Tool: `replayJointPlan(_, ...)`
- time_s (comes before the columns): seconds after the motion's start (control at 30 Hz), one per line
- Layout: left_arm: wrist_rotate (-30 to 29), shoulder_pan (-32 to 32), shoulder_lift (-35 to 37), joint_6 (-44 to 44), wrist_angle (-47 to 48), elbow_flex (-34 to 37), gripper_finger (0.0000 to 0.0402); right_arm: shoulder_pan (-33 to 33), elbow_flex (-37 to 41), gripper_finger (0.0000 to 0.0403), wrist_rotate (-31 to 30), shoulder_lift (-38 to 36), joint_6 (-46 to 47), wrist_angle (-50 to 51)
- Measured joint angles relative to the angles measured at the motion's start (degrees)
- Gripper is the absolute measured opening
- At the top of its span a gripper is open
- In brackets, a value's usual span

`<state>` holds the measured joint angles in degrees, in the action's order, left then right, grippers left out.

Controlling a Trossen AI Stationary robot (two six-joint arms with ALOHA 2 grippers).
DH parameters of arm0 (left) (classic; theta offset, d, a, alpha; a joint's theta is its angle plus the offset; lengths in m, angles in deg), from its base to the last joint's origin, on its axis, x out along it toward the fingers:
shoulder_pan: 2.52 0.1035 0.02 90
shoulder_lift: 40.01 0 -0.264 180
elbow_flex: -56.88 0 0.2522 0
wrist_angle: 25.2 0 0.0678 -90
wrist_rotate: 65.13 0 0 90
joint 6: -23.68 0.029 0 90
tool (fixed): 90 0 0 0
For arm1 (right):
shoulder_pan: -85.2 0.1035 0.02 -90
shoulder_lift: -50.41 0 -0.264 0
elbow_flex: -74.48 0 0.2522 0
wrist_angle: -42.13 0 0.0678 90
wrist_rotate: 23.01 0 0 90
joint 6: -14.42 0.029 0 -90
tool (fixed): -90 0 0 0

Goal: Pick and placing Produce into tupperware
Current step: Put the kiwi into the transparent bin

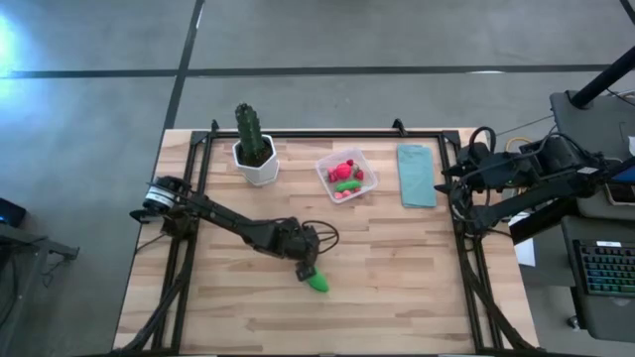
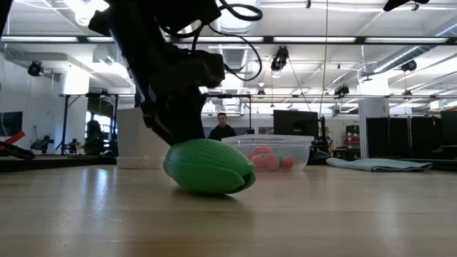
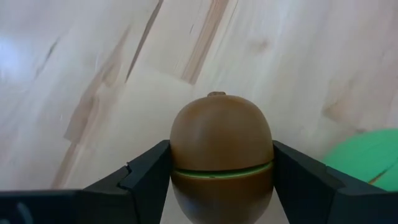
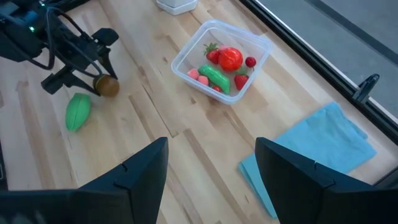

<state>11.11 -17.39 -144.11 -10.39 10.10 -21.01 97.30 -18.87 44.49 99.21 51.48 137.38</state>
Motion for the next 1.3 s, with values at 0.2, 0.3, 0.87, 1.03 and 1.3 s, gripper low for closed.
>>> replayJointPlan(0.2, 0.0, 0.8, 0.6, 0.0, 0.1, -1.6, 0.0228, 0.0, 0.0, 0.0233, 0.0, 0.0, 0.0, 0.0)
replayJointPlan(0.3, -0.8, 2.0, 1.2, 0.0, 0.0, -4.1, 0.0228, 0.0, 0.0, 0.0233, 0.0, 0.0, -0.1, 0.0)
replayJointPlan(0.87, -7.7, 23.7, -4.5, 12.0, -4.4, -19.3, 0.0227, 0.0, 0.0, 0.0233, 0.0, 0.0, 0.0, 0.0)
replayJointPlan(1.03, -4.7, 27.9, -8.1, 12.0, -4.8, -23.6, 0.0227, 0.0, 0.0, 0.0233, 0.0, 0.0, 0.0, 0.0)
replayJointPlan(1.3, -1.7, 28.7, -13.6, 11.9, -3.9, -28.3, 0.0254, 0.0, 0.0, 0.0233, 0.0, 0.0, 0.0, 0.1)
